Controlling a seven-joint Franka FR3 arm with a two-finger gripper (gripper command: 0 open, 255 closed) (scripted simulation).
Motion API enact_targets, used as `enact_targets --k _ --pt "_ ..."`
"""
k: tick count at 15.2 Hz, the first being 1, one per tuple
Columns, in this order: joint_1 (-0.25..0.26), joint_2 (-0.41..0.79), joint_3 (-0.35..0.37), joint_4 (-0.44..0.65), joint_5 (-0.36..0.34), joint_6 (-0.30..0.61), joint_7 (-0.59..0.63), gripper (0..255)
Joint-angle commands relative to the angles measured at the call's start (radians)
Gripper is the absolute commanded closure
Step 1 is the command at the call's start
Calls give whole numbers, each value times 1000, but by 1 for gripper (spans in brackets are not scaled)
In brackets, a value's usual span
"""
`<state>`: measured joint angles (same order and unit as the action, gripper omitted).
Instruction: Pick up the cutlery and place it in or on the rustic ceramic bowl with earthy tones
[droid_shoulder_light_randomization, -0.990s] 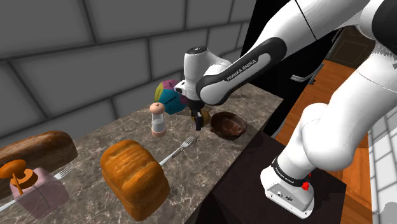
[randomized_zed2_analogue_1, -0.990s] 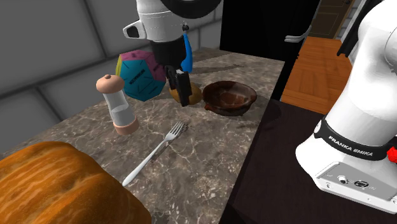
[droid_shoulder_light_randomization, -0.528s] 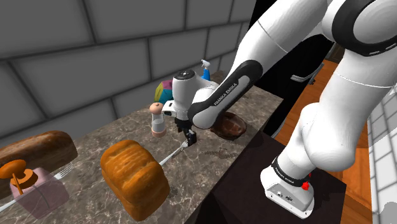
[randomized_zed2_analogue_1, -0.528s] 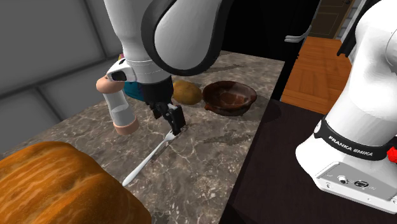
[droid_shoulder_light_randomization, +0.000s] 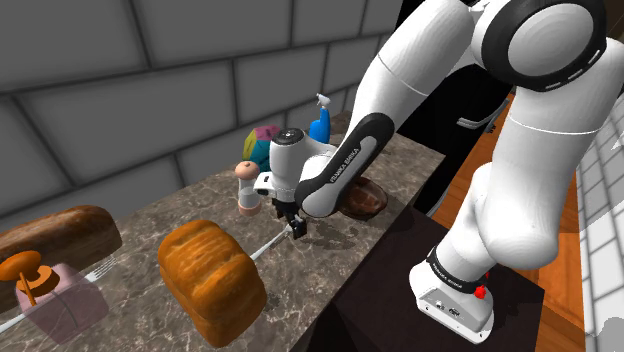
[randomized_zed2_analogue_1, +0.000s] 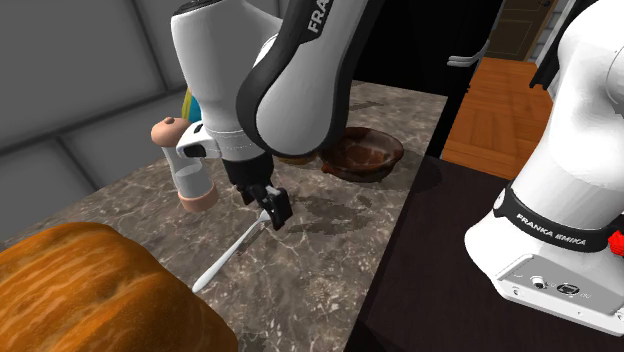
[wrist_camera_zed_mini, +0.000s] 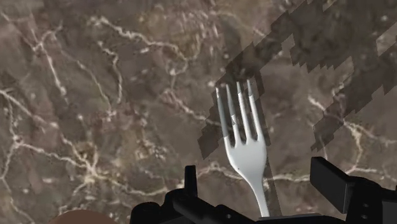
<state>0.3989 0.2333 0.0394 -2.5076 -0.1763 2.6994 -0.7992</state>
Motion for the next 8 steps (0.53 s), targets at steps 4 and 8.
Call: enact_targets --k 4,8 --pt "1 14 -2 3 -4 12 4 0" --pt "1 14 -2 3 -4 12 4 255"
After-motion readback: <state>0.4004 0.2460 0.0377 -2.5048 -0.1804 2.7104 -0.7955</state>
